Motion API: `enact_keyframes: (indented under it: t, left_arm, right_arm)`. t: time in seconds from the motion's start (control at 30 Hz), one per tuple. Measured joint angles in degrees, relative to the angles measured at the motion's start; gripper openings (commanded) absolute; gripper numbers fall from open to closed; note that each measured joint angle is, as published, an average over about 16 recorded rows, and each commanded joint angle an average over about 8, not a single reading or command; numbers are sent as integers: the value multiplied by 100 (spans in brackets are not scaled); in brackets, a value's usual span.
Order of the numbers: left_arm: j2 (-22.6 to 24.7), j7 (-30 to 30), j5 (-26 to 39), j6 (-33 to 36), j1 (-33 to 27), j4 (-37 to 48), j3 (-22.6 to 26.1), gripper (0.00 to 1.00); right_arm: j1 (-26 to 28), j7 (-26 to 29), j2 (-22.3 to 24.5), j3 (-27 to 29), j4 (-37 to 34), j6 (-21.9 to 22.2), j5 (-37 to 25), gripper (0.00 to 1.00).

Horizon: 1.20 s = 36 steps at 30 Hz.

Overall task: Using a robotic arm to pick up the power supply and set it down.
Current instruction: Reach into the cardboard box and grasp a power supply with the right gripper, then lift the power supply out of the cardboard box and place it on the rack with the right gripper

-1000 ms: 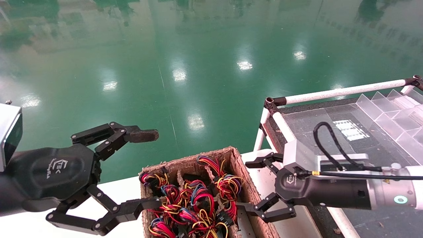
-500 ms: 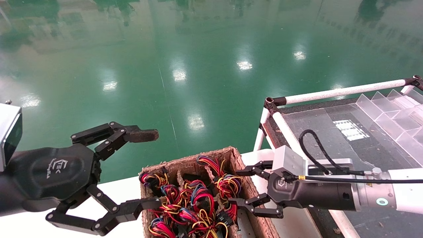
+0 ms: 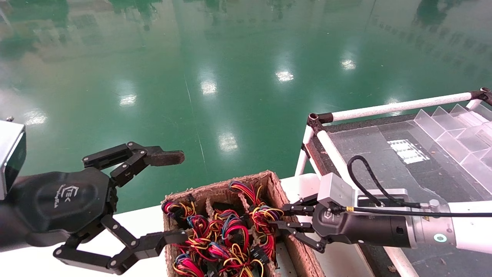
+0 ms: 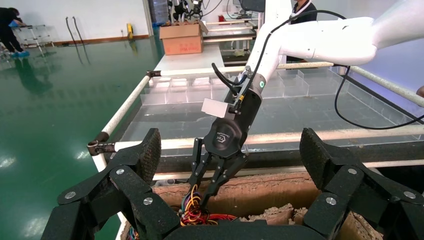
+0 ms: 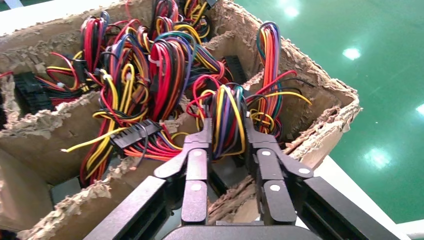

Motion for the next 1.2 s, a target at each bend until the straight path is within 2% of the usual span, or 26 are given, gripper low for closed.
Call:
enact_keyframes:
  t: [0.53,0.9,1.2]
  left_arm:
    - [0,0,0,0,0,0,0,100]
    - [0,0,0,0,0,0,0,100]
    - [0,0,0,0,0,0,1,100]
  right_arm:
    - [7,-89,113,263,-18,-55,422,0]
    - [176,149,629,834,543,-106,1194,0]
    - [618,247,1077,1294,668,-118,1626,0]
